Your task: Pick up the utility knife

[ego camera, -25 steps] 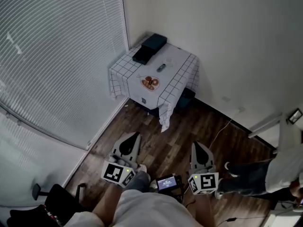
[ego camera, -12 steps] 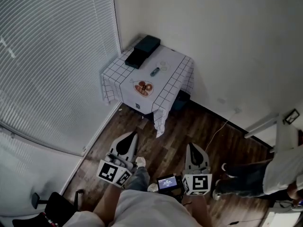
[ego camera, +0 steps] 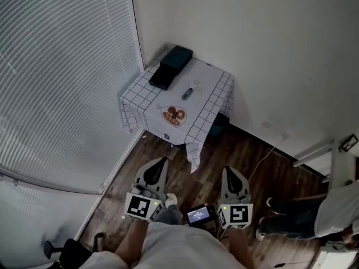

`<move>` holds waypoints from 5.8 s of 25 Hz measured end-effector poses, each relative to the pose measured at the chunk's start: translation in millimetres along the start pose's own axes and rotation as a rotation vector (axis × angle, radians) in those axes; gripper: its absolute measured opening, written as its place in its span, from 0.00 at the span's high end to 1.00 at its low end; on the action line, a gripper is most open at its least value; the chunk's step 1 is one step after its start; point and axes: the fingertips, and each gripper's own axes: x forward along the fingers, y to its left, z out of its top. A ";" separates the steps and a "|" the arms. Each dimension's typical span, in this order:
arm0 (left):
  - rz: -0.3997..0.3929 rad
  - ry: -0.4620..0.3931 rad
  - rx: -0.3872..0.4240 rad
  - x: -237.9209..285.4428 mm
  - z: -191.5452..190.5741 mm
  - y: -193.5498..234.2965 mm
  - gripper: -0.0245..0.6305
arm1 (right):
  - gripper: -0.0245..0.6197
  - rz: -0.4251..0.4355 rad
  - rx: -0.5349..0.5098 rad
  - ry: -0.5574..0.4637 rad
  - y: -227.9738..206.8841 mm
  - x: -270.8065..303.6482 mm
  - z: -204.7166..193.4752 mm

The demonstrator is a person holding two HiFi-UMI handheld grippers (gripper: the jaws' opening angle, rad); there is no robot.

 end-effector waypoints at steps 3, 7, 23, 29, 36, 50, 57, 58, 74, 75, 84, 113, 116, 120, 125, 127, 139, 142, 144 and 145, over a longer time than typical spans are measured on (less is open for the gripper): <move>0.005 -0.004 0.000 11.4 3.6 21.5 0.95 | 0.95 0.004 0.000 -0.003 4.3 22.7 2.8; -0.001 0.008 0.000 25.3 -0.5 42.2 0.95 | 0.95 0.002 0.007 0.007 9.9 47.9 2.2; -0.022 0.021 0.013 74.8 -9.2 79.7 0.95 | 0.95 -0.067 0.055 0.014 -3.9 94.9 -0.7; -0.007 0.022 0.049 100.6 -8.6 94.0 0.95 | 0.95 -0.056 0.066 0.000 -14.5 125.1 4.6; 0.018 0.024 0.054 134.2 -12.0 114.9 0.95 | 0.95 -0.017 0.071 -0.016 -25.6 170.7 10.9; 0.055 0.047 0.060 232.2 -12.9 144.8 0.95 | 0.95 0.014 0.108 -0.006 -81.4 259.7 12.8; 0.050 0.051 0.068 268.5 -8.0 146.6 0.95 | 0.95 0.008 0.107 -0.028 -110.6 282.9 23.7; 0.052 0.051 0.073 273.1 -8.1 146.7 0.95 | 0.95 0.011 0.108 -0.030 -114.0 285.6 23.7; 0.124 0.054 0.092 306.0 -5.6 160.8 0.95 | 0.95 0.033 0.157 -0.074 -146.7 321.2 31.3; 0.126 0.054 0.091 306.9 -5.3 162.6 0.95 | 0.95 0.034 0.155 -0.073 -146.4 323.5 31.5; 0.085 0.062 0.104 332.0 -11.5 180.6 0.95 | 0.95 -0.006 0.160 -0.063 -155.7 345.7 33.9; -0.077 0.440 0.048 421.5 -152.2 223.1 0.95 | 0.95 -0.074 0.263 0.132 -166.4 426.8 -46.3; -0.094 0.481 0.082 425.9 -170.5 222.5 0.95 | 0.95 -0.085 0.211 0.185 -167.5 427.3 -64.2; -0.104 0.515 0.063 427.1 -187.4 225.4 0.95 | 0.95 -0.080 0.226 0.235 -164.7 427.2 -83.7; -0.141 0.555 0.065 422.7 -206.2 224.4 0.95 | 0.95 -0.046 0.255 0.272 -152.6 434.7 -99.9; -0.167 0.580 0.081 420.6 -216.1 222.4 0.95 | 0.95 -0.041 0.251 0.286 -149.2 437.5 -105.0; -0.266 0.738 0.025 420.4 -282.9 214.0 0.95 | 0.95 -0.024 0.270 0.366 -136.7 450.0 -135.4; -0.299 0.754 0.035 425.5 -291.8 210.9 0.95 | 0.95 -0.015 0.263 0.388 -133.5 454.6 -144.7; -0.306 0.764 0.040 427.3 -296.8 211.4 0.95 | 0.95 -0.009 0.258 0.405 -130.8 456.8 -151.1; -0.309 0.771 0.040 427.9 -299.8 212.3 0.95 | 0.95 -0.008 0.258 0.412 -130.0 458.0 -153.9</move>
